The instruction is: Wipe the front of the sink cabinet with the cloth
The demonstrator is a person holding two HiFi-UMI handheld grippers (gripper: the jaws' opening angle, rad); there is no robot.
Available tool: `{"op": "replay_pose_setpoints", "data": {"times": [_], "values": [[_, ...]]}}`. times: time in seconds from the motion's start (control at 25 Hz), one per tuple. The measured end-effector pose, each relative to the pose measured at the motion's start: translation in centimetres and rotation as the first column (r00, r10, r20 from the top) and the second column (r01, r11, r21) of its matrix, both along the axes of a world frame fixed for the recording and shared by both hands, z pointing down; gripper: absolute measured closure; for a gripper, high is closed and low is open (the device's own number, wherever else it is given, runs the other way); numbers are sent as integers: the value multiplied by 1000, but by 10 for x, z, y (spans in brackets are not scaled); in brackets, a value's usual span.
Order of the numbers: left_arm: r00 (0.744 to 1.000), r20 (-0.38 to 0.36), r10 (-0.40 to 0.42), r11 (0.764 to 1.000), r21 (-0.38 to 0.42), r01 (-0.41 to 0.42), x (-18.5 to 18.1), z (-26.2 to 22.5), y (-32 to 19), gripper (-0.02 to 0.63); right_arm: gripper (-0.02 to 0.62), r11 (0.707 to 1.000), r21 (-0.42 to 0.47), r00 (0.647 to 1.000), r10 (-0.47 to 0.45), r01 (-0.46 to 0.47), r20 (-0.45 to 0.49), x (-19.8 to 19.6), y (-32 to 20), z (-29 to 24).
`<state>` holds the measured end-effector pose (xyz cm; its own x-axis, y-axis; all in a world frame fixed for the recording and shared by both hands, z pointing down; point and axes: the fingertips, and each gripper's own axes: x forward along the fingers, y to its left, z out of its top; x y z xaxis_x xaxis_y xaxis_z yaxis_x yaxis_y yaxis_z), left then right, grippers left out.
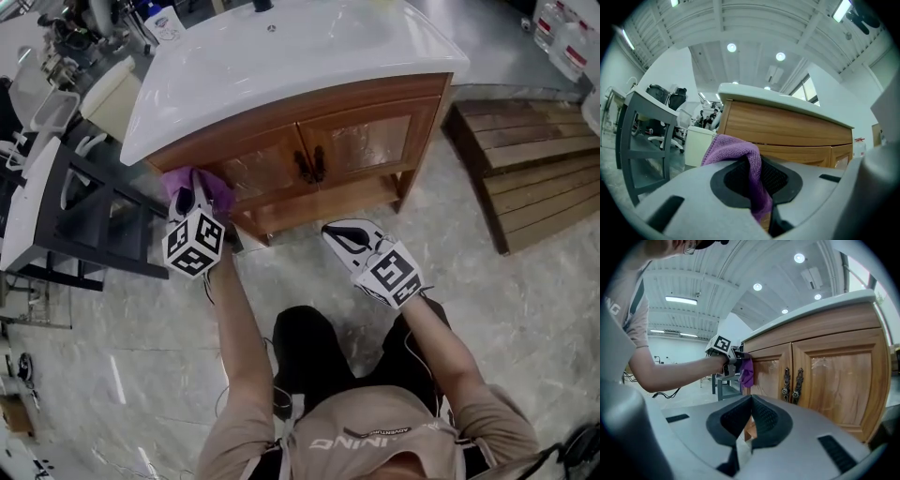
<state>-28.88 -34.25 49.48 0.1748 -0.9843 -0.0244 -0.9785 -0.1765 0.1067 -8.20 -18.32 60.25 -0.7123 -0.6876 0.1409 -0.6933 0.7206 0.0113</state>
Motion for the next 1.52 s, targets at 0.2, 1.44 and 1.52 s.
{"op": "replay_pose_setpoints", "data": {"times": [0.2,1.44,1.52], "values": [[999,-3,34,999,16,-34,27,2,1,569,584,999,-4,999,37,-37,-8,17,1,6],[927,-9,376,925,59,-375,233,-14,20,569,584,977,-47,978,209,-207,26,90,26,31],[917,-11,399,915,60,-398,250,-12,22,569,584,976,-46,976,216,-215,24,93,29,32]]}}
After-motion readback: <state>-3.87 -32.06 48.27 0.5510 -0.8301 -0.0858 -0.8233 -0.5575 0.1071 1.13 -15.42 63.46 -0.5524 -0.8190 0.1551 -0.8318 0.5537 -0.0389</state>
